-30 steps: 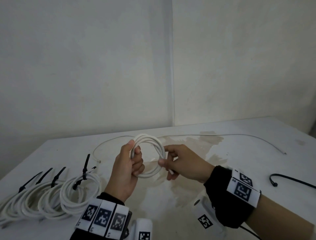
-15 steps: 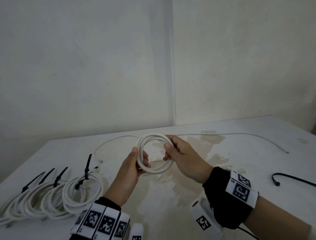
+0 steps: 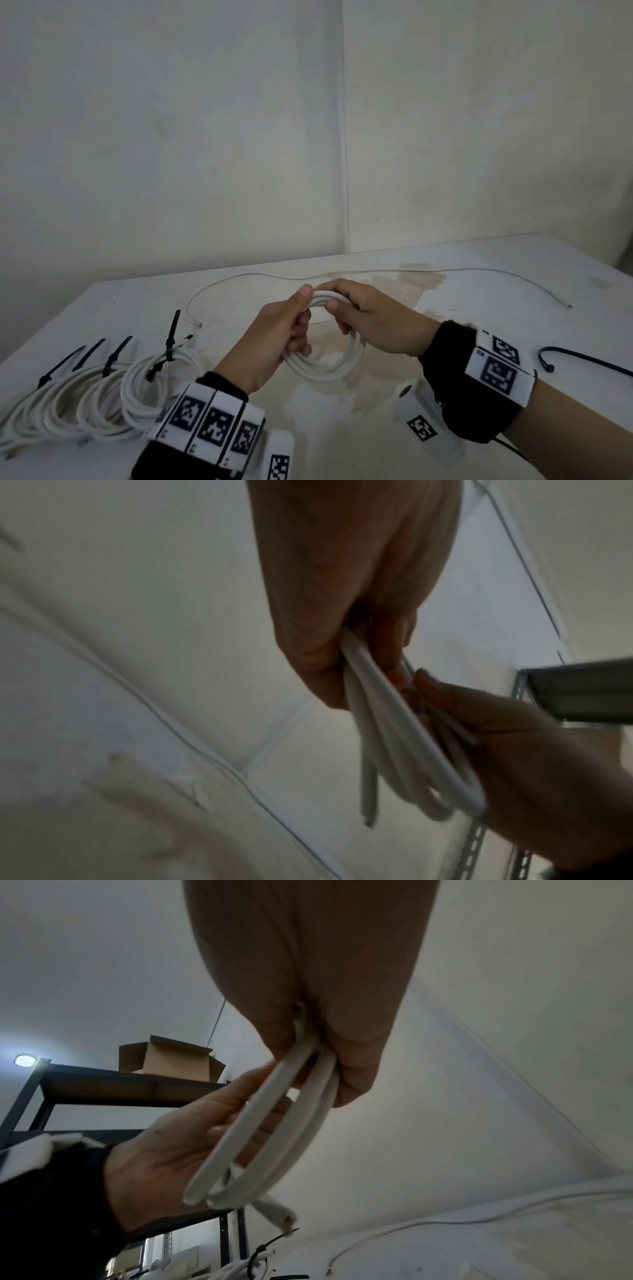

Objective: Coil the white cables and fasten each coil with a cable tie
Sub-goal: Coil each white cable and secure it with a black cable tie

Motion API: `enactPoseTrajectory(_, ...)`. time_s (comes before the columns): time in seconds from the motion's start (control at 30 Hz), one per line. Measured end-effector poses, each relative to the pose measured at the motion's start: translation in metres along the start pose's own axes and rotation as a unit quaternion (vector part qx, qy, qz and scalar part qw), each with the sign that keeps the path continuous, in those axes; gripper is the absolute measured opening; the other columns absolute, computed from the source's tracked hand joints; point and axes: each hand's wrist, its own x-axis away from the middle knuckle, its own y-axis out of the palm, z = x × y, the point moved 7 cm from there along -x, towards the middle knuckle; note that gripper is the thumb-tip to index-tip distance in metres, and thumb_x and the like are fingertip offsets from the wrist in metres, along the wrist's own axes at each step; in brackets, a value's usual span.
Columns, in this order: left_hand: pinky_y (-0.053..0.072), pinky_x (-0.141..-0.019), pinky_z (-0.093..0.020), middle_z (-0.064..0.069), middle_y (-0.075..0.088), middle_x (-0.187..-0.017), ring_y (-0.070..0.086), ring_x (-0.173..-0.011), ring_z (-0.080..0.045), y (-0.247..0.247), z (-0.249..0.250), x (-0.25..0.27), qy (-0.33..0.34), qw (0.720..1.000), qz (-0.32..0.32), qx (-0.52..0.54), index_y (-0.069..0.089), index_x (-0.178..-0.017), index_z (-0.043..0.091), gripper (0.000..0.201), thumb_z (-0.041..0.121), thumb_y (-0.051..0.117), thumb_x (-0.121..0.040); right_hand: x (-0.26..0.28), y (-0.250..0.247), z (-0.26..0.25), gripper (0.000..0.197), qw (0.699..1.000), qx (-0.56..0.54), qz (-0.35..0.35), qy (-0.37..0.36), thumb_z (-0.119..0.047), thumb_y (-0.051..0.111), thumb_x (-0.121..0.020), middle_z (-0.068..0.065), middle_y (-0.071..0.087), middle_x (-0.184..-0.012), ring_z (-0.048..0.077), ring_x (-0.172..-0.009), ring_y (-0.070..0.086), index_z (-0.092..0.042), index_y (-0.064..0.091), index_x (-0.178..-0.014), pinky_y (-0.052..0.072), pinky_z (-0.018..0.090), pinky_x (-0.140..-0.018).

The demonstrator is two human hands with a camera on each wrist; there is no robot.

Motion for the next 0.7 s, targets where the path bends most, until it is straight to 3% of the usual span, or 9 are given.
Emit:
enactPoseTrajectory(0.1, 0.039, -0.045, -0.021, 0.006, 0.024, -0.046, 0.024, -0.037, -0.007, 0.002, -0.004, 0.002, 0.001, 0.996, 0.036, 0.084, 0.038, -0.06, 0.014, 0.042, 0.039, 0.044, -0.093, 0.003, -0.003, 0.009, 0.034, 0.996, -0.082, 0.026, 0.028, -0.023, 0.035, -0.099, -0.006, 0.051, -0.084, 0.003, -0.07, 0.054, -0.01, 0.047, -0.128, 0.044, 0.011, -0.066)
enactPoseTrajectory(0.27, 0.039, -0.054, -0.027, 0.006, 0.024, -0.045, 0.026, -0.037, -0.008, 0.003, -0.012, 0.001, -0.002, 0.988, 0.058, 0.141, 0.04, -0.06, 0.014, 0.042, 0.038, 0.044, -0.094, 0.008, -0.003, 0.015, 0.029, 0.98, -0.184, 0.056, 0.048, -0.022, 0.03, -0.1, -0.002, 0.048, -0.081, 0.009, -0.062, 0.048, -0.018, 0.052, -0.118, 0.041, 0.013, -0.056)
enactPoseTrajectory(0.4, 0.047, -0.065, -0.034, -0.002, 0.038, -0.043, 0.048, -0.041, -0.016, 0.001, -0.019, 0.002, -0.035, 0.995, 0.02, 0.091, 0.049, -0.053, 0.012, 0.048, 0.034, 0.039, -0.094, 0.006, -0.003, 0.014, 0.029, 0.99, -0.134, 0.039, 0.024, -0.015, 0.032, -0.1, -0.003, 0.045, -0.077, 0.005, -0.054, 0.039, -0.01, 0.052, -0.12, 0.036, 0.016, -0.054)
enactPoseTrajectory(0.5, 0.05, -0.069, -0.034, -0.009, 0.05, -0.047, 0.058, -0.049, -0.023, 0.006, -0.018, 0.004, -0.067, 0.996, -0.042, 0.032, 0.055, -0.051, 0.007, 0.053, 0.029, 0.031, -0.093, 0.01, -0.002, 0.013, 0.025, 0.995, -0.092, -0.004, 0.024, -0.017, 0.034, -0.099, -0.004, 0.042, -0.074, 0.004, -0.054, 0.036, -0.013, 0.055, -0.112, 0.034, 0.015, -0.054)
enactPoseTrajectory(0.57, 0.05, -0.058, -0.03, -0.006, 0.044, -0.044, 0.048, -0.042, -0.019, 0.015, -0.015, 0.004, -0.077, 0.994, -0.069, 0.046, 0.054, -0.048, 0.009, 0.054, 0.029, 0.031, -0.093, 0.011, -0.001, 0.012, 0.024, 0.997, -0.074, -0.021, 0.025, -0.017, 0.035, -0.099, -0.005, 0.041, -0.072, 0.0, -0.051, 0.035, -0.014, 0.056, -0.109, 0.033, 0.013, -0.052)
enactPoseTrajectory(0.63, 0.038, -0.044, -0.024, 0.003, 0.029, -0.041, 0.029, -0.036, -0.011, 0.024, -0.013, 0.005, -0.082, 0.992, -0.065, 0.066, 0.045, -0.047, 0.014, 0.05, 0.031, 0.034, -0.093, 0.011, -0.002, 0.011, 0.023, 0.997, -0.075, -0.016, 0.022, -0.016, 0.035, -0.099, -0.004, 0.041, -0.072, -0.001, -0.049, 0.035, -0.012, 0.056, -0.109, 0.033, 0.013, -0.052)
enactPoseTrajectory(0.7, 0.026, -0.04, -0.021, 0.006, 0.022, -0.041, 0.019, -0.035, -0.008, 0.027, -0.011, 0.005, -0.073, 0.994, -0.035, 0.071, 0.037, -0.05, 0.016, 0.045, 0.031, 0.037, -0.093, 0.012, -0.005, 0.013, 0.024, 0.995, -0.098, 0.004, 0.021, -0.015, 0.036, -0.099, -0.004, 0.045, -0.073, -0.001, -0.05, 0.038, -0.009, 0.055, -0.113, 0.034, 0.013, -0.052)
